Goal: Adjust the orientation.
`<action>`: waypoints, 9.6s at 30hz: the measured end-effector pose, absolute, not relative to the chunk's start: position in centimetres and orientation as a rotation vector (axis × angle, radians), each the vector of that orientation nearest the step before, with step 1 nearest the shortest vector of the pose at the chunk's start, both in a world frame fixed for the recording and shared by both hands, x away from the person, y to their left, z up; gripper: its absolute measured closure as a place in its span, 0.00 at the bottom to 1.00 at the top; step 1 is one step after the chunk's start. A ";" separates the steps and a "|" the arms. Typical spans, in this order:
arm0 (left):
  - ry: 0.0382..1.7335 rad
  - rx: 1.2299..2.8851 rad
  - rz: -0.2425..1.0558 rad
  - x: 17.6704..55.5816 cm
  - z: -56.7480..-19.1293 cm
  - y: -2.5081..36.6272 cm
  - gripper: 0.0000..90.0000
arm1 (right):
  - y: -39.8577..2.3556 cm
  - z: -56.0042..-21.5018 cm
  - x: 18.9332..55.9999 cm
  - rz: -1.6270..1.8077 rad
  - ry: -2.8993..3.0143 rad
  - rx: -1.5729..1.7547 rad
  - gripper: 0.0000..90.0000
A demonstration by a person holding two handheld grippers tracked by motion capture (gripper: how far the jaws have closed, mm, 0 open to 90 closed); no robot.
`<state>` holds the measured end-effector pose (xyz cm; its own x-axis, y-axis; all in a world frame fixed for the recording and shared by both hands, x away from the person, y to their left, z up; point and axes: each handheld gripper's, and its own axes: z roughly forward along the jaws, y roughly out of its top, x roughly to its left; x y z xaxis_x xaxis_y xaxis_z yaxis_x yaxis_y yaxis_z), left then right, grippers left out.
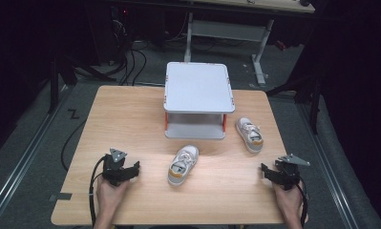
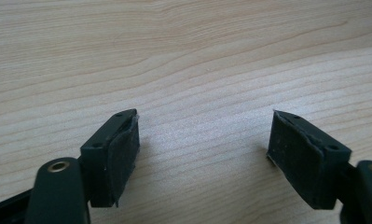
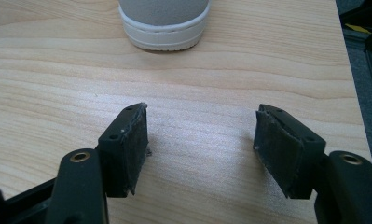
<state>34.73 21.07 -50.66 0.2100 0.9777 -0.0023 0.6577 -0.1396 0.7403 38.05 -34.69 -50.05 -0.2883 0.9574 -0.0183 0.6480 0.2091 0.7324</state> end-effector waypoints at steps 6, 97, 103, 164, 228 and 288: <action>1.492 1.882 0.663 34.7 -50.7 21.1 0.30 | -34.6 -50.1 38.0 0.861 2.015 1.483 0.38; 1.043 2.181 0.411 36.5 -44.4 7.7 0.88 | -34.6 -50.1 38.0 0.864 2.023 1.477 0.37; 1.061 2.165 0.456 36.3 -44.2 6.9 0.89 | -34.6 -50.1 38.0 0.864 2.023 1.477 0.37; 1.136 1.897 0.407 35.5 -44.7 11.2 0.39 | -34.6 -50.1 38.0 0.862 2.023 1.474 0.37; 1.389 1.859 0.528 36.1 -50.6 18.9 0.36 | -28.6 -44.8 48.8 0.905 2.158 1.479 0.94; 1.392 1.850 0.522 36.1 -50.6 19.0 0.36 | -16.0 -43.5 39.1 0.934 2.457 1.234 0.87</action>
